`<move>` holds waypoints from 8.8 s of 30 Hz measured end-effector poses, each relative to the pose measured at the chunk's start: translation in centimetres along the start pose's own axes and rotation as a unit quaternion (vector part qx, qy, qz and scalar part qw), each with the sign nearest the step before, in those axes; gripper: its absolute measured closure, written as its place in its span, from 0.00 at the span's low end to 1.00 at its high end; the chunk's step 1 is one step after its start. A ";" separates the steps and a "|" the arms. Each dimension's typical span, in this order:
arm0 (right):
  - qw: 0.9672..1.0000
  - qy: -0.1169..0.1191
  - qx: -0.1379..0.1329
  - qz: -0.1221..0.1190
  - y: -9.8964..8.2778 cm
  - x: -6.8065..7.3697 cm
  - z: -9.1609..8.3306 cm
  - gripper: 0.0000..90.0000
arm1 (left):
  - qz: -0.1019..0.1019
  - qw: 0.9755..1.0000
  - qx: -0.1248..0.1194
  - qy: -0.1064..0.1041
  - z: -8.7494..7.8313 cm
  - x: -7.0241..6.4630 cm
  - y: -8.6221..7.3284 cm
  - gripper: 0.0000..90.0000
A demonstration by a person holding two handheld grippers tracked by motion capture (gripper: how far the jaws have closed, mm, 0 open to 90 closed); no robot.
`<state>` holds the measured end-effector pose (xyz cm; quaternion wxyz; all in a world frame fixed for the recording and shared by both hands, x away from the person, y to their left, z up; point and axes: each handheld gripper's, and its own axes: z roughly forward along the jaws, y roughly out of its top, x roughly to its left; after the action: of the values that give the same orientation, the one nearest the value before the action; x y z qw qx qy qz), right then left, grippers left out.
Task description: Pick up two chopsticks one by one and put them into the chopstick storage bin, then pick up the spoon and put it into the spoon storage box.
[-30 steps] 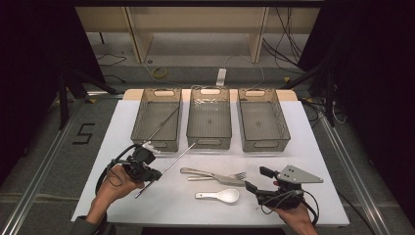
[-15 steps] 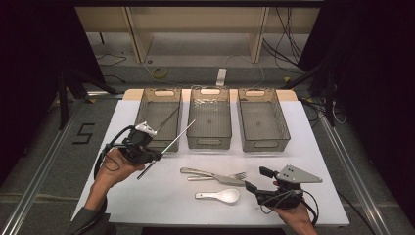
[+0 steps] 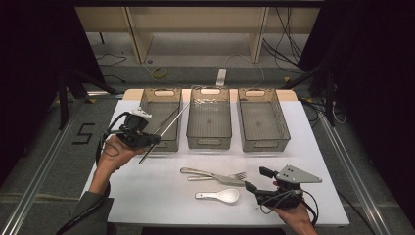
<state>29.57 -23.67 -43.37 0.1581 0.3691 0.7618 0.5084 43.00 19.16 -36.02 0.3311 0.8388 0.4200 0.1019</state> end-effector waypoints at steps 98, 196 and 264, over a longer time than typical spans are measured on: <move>1.000 0.002 0.000 0.004 -0.1 -0.2 0.1 0.29 | -0.092 0.993 -0.024 0.066 6.7 8.2 1.3 0.76; 1.000 0.000 0.007 -0.003 0.0 0.0 0.0 0.29 | 0.133 0.978 0.050 -0.149 9.2 -13.0 -5.3 0.30; 1.000 -0.001 0.012 -0.005 0.0 0.0 0.1 0.29 | 0.255 0.951 0.100 -0.143 11.9 -15.6 -5.7 0.94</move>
<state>29.63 -23.59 -43.45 0.1572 0.3672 0.7696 0.4981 34.92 3.93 -47.10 0.2648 0.9527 0.1479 0.0193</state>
